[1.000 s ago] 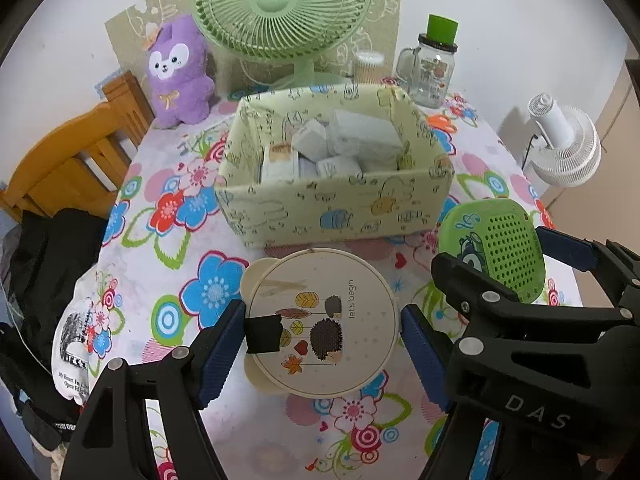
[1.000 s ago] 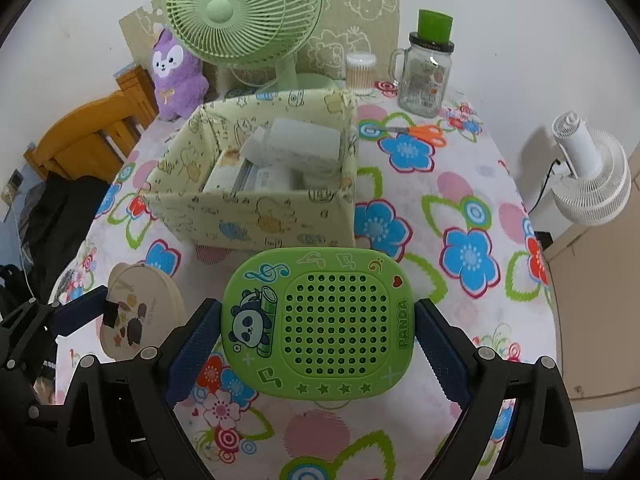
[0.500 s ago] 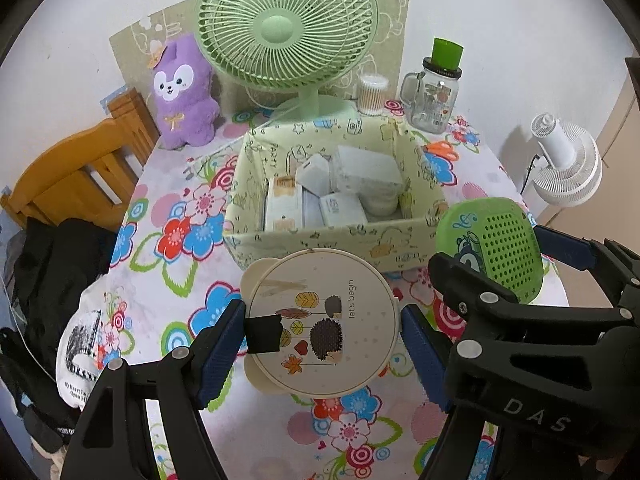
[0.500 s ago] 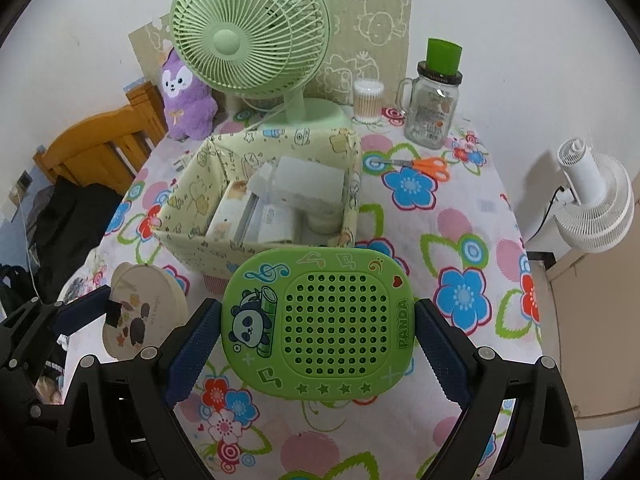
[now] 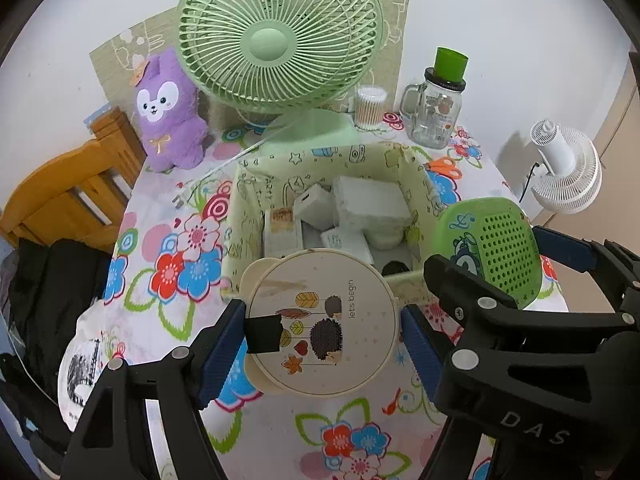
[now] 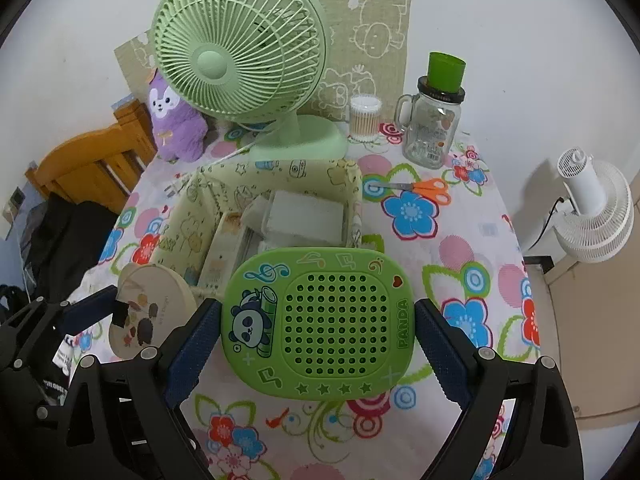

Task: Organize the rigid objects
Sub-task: 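Lift and carry the coaster with the left tool while the right tool carries the speaker to the box, then open the left tool dropping the coaster in the box while the right tool lowers the speaker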

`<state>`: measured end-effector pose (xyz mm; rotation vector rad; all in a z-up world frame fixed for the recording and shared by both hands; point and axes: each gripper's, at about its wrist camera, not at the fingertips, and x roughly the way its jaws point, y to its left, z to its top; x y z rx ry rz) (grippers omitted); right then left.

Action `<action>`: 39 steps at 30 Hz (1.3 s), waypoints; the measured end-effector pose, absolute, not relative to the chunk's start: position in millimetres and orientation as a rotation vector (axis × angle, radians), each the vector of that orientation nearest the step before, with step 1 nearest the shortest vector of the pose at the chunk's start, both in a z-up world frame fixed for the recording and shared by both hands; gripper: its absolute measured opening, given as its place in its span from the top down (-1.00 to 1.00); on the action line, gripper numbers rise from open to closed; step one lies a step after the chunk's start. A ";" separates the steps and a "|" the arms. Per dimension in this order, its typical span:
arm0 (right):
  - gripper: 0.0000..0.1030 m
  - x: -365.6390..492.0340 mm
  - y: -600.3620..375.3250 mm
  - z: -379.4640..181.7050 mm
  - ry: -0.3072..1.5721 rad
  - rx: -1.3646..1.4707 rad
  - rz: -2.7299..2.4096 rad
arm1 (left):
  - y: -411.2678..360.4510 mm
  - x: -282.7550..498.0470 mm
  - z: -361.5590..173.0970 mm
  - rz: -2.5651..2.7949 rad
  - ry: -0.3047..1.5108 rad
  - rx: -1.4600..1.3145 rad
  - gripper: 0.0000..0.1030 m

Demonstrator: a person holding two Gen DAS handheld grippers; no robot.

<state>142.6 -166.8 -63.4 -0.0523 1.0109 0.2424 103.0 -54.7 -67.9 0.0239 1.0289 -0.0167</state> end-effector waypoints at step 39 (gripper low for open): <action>-0.85 223.4 -159.9 -94.9 1.061 -0.025 0.193 | -55.7 199.9 -113.7 -0.071 1.084 0.019 -0.54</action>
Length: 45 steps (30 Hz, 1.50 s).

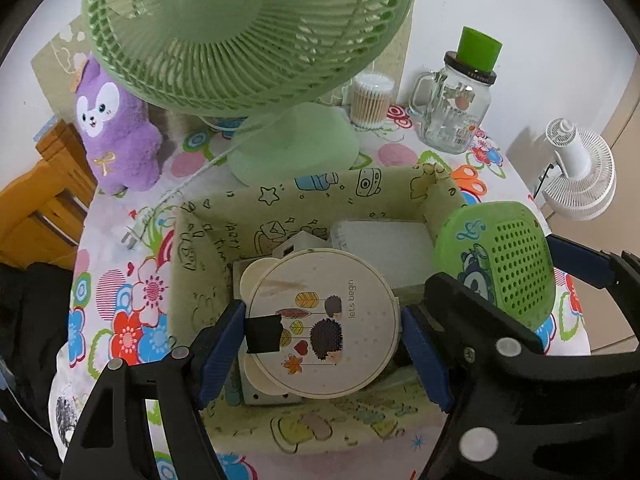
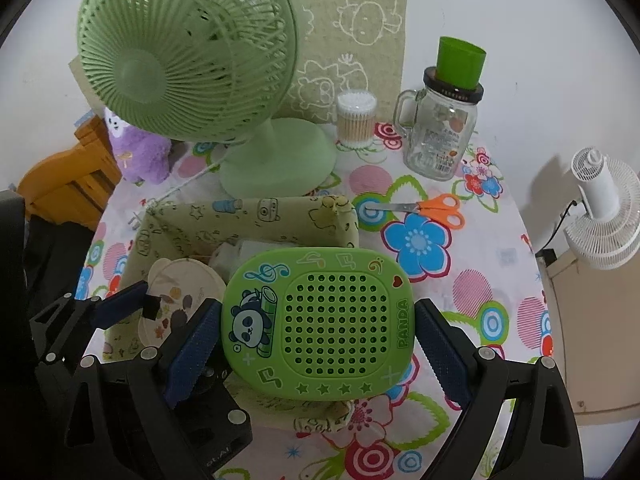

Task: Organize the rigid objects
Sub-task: 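Open the left tool dropping the coaster in the box while the right tool lowers the speaker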

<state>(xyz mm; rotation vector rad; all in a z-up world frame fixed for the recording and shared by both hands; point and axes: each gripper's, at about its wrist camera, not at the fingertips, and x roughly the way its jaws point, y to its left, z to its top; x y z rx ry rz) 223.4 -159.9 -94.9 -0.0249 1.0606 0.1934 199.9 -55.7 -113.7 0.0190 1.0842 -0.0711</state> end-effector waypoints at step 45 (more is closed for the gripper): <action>-0.85 234.4 -93.7 -125.1 1.132 -0.071 0.279 | -10.8 183.4 -124.8 0.000 1.160 0.093 -0.99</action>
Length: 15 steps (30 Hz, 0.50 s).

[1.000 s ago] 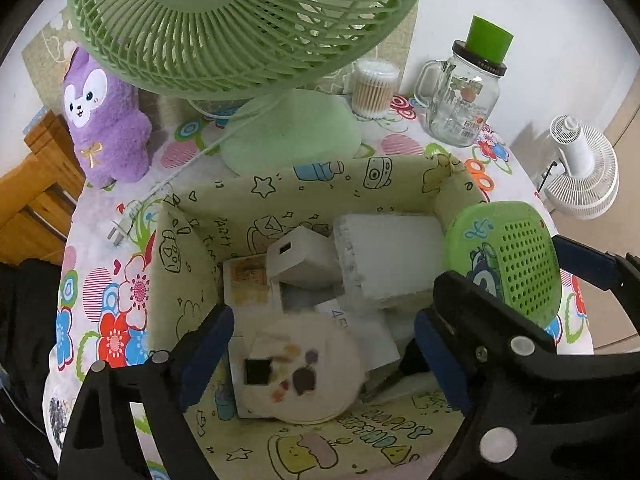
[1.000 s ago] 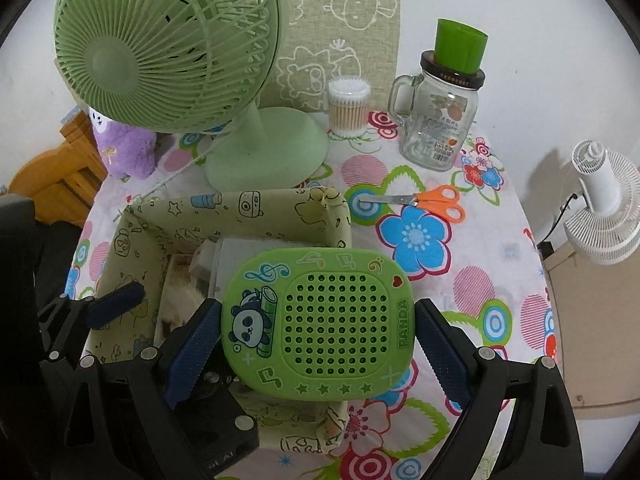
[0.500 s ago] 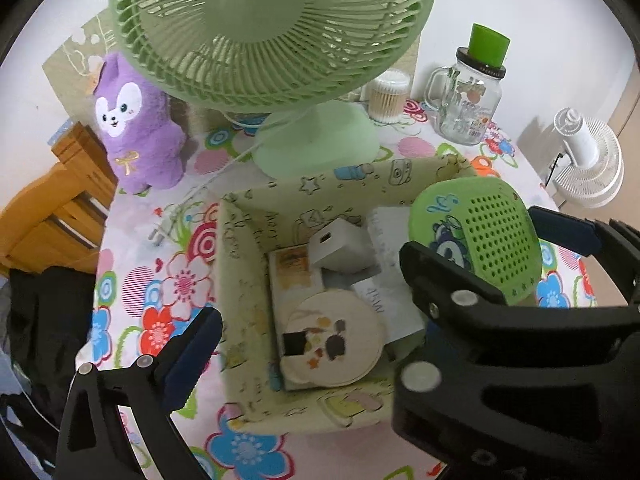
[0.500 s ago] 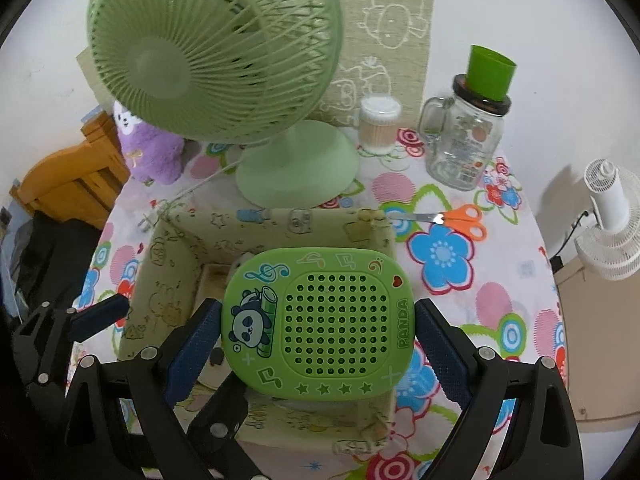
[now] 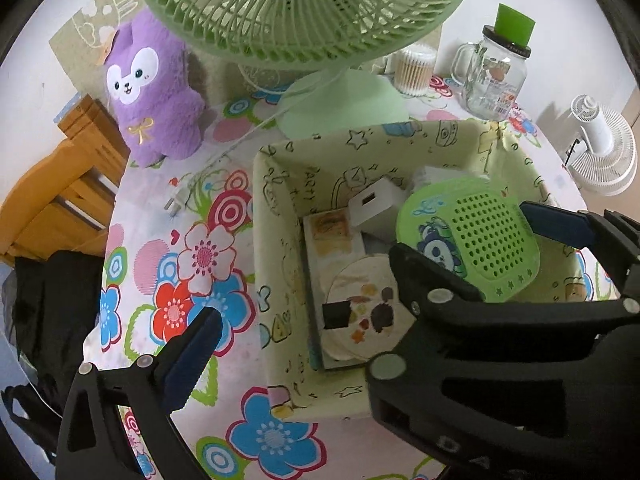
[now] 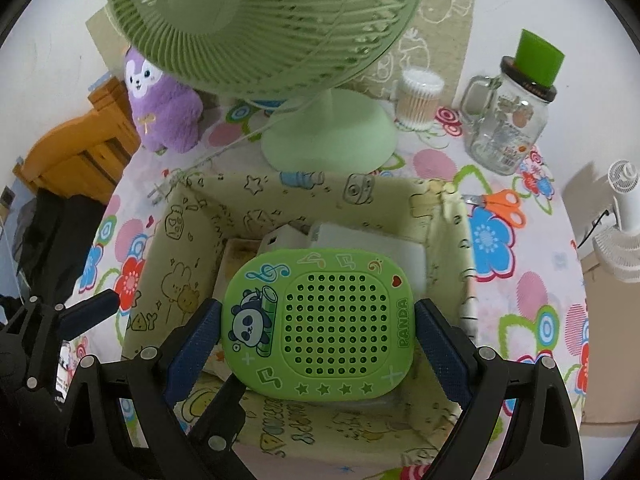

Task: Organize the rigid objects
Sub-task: 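Open the left tool dropping the coaster in the box while the right tool lowers the speaker, then open the right tool releasing the green speaker into the box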

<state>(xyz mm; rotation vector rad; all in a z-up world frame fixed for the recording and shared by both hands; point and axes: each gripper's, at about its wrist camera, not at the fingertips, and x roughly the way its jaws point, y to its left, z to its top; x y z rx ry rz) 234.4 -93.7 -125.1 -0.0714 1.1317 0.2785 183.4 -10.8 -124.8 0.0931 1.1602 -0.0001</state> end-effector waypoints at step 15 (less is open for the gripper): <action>-1.00 228.6 -88.1 -130.1 1.154 -0.055 0.262 | -9.1 183.5 -124.1 -0.042 1.171 0.069 -1.00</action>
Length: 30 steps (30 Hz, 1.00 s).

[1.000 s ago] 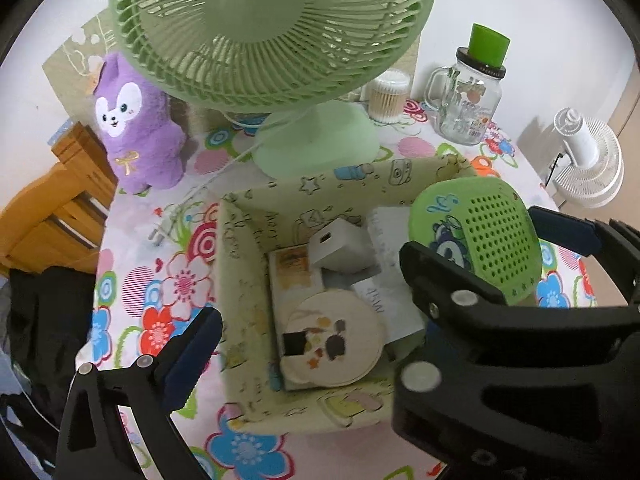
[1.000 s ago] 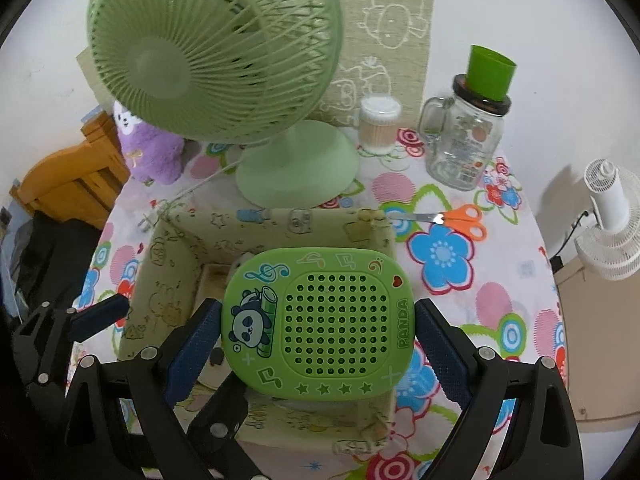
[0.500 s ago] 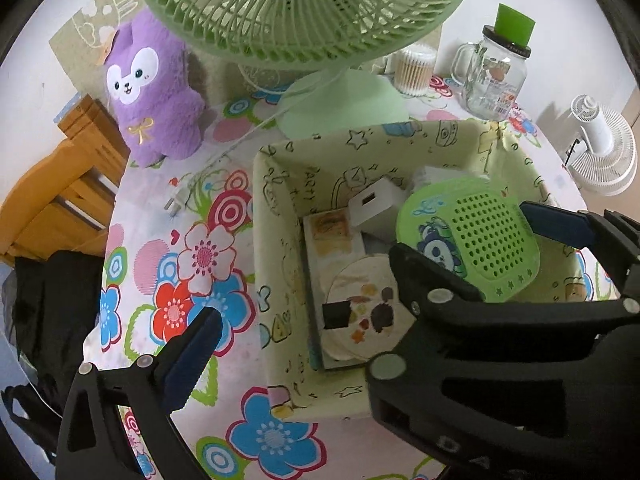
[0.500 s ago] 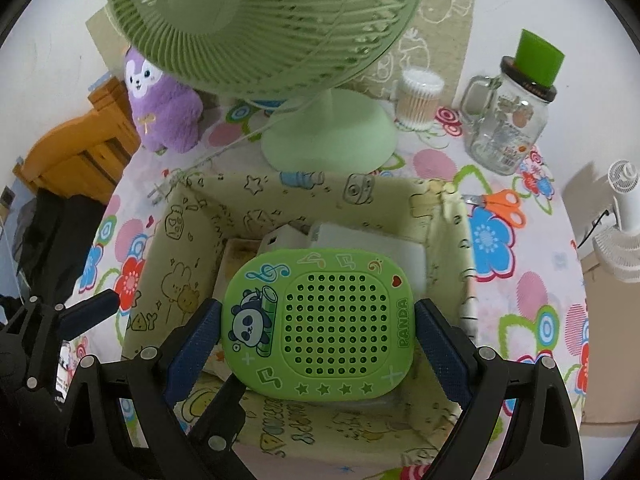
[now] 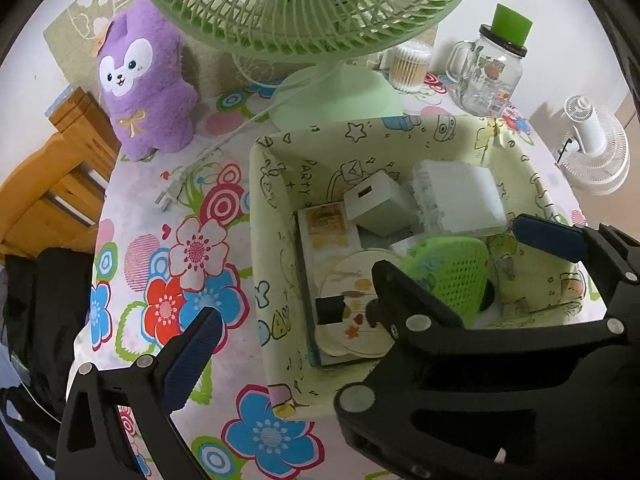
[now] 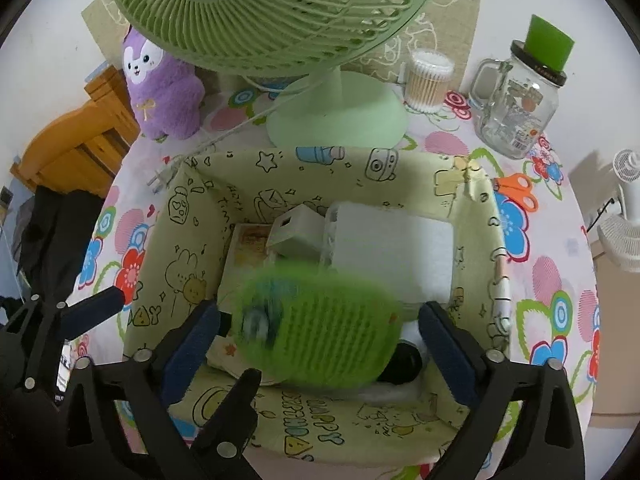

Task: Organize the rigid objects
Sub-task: 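Open the right tool releasing the green speaker into the box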

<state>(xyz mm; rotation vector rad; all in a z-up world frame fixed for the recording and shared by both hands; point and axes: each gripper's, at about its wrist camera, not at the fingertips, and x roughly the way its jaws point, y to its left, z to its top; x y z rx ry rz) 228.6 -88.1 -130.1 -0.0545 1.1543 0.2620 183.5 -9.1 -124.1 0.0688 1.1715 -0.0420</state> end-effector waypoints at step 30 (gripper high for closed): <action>-1.00 185.3 -135.0 -97.2 1.097 -0.008 0.171 | -22.1 156.3 -103.4 -0.039 1.139 0.057 -0.99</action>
